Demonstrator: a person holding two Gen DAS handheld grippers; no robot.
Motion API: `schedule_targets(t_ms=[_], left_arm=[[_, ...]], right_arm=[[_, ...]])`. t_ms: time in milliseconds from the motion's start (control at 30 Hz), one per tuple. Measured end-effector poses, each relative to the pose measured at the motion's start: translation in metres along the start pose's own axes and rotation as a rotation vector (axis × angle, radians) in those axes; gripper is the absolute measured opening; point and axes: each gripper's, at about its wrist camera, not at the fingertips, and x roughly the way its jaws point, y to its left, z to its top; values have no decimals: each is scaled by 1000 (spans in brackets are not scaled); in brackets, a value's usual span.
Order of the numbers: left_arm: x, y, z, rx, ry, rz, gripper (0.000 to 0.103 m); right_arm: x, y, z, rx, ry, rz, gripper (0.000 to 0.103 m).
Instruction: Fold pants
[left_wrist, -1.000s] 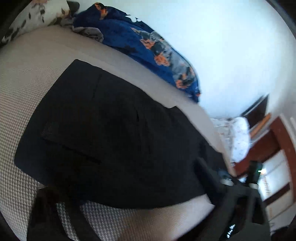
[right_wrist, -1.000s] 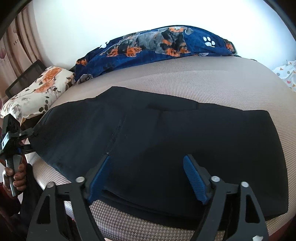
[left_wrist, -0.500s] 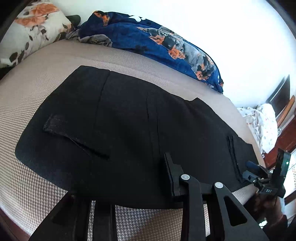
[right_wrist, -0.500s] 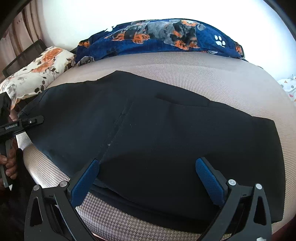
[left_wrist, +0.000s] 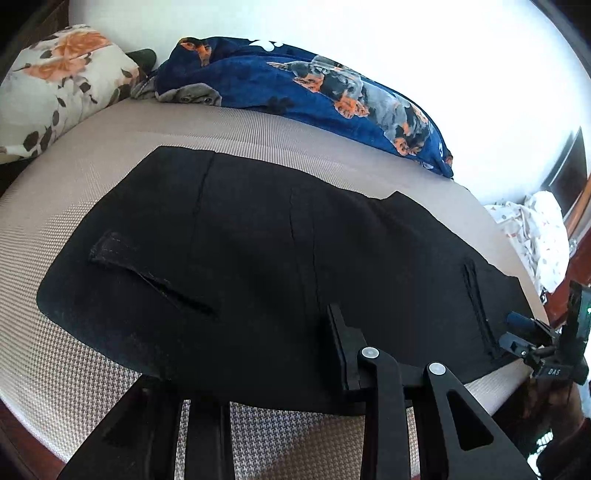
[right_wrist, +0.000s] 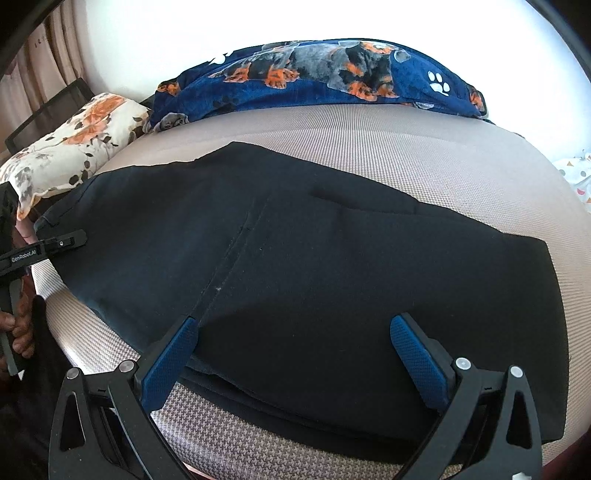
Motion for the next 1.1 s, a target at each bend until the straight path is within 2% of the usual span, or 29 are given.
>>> schedule_targets(t_ms=[233, 333, 467, 600, 800, 933, 1000, 1067, 1100], left_arm=[[-12, -13, 3, 52, -47, 16, 29], [-22, -21, 6, 69, -77, 1, 25], [-37, -41, 11, 123, -121, -12, 21], [-48, -68, 18, 186, -156, -35, 20], [-50, -122, 34, 306, -197, -82, 19], [-41, -174, 43, 432, -229, -116, 19], [-35, -204, 42, 505, -243, -142, 16], [-27, -235, 37, 587, -242, -175, 7], [-21, -249, 33, 614, -227, -209, 5]], right_arm=[[-8, -11, -2, 57, -34, 77, 103], [-18, -18, -3, 97, -84, 123, 103], [-35, -27, -3, 148, -158, 164, 103], [-43, -29, 0, 166, -182, 198, 103], [-51, -29, 6, 194, -203, 287, 103], [-57, -48, 4, 291, -234, 370, 103], [-59, -61, 0, 346, -248, 402, 103], [-61, -78, -5, 408, -259, 413, 103], [-62, -83, -7, 425, -263, 414, 103]])
